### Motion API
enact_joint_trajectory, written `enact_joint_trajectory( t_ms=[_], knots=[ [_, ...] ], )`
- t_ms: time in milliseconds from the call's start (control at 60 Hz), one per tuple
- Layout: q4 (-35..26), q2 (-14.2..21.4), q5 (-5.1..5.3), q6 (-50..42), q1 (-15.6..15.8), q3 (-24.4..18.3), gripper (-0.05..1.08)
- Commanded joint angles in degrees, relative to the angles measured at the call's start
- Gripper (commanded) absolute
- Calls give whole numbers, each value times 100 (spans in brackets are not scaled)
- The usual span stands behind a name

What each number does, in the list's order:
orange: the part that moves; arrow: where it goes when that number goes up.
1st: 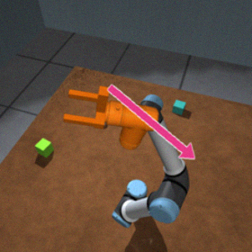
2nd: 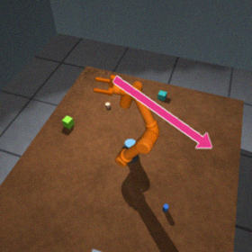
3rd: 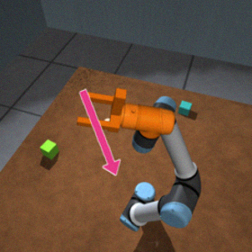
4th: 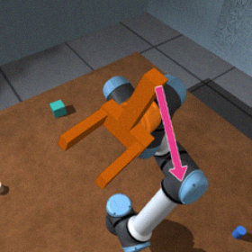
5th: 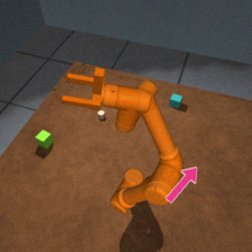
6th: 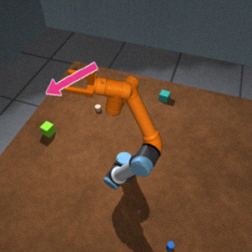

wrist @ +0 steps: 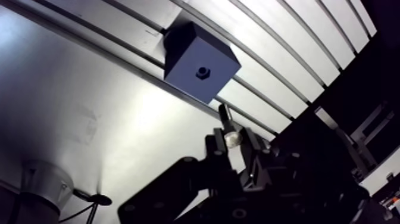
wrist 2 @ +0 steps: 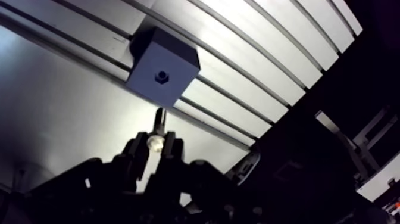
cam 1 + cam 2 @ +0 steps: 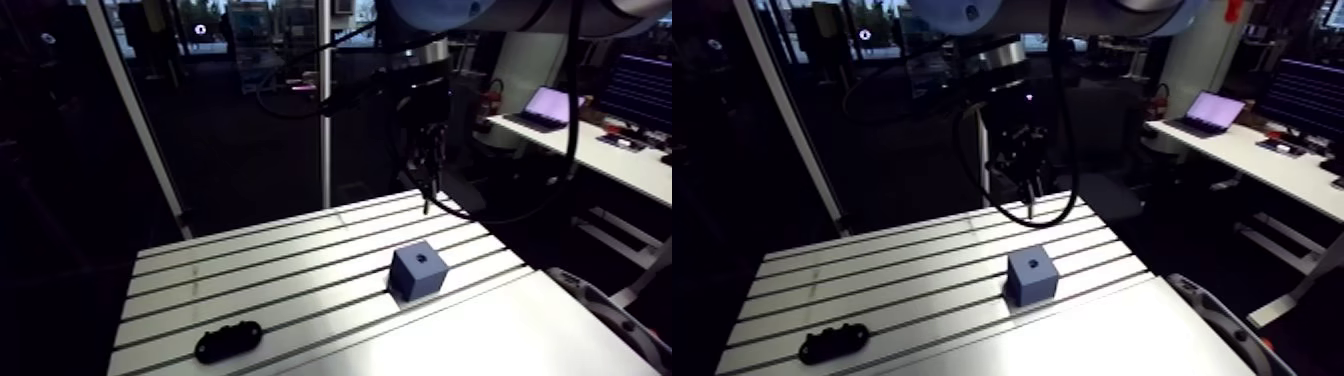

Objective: Pick up the M10 bolt and insert it into the hex recess until seated.

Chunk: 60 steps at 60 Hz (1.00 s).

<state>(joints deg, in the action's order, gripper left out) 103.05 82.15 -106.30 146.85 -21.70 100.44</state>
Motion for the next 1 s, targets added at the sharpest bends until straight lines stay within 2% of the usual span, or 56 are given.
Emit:
enact_joint_trajectory(
  t_ms=[17, 67, 267, 850, 1000],
  knots=[
    [280, 15, 41, 130, -136, 187, 108],
    [311, 15, 66, 130, -164, 213, 108],
    [370, 15, 287, 155, -264, 295, 108],
    [412, -28, 281, 167, -258, 458, 108],
    [601, -20, 281, 183, -257, 599, 108]
  ],
)
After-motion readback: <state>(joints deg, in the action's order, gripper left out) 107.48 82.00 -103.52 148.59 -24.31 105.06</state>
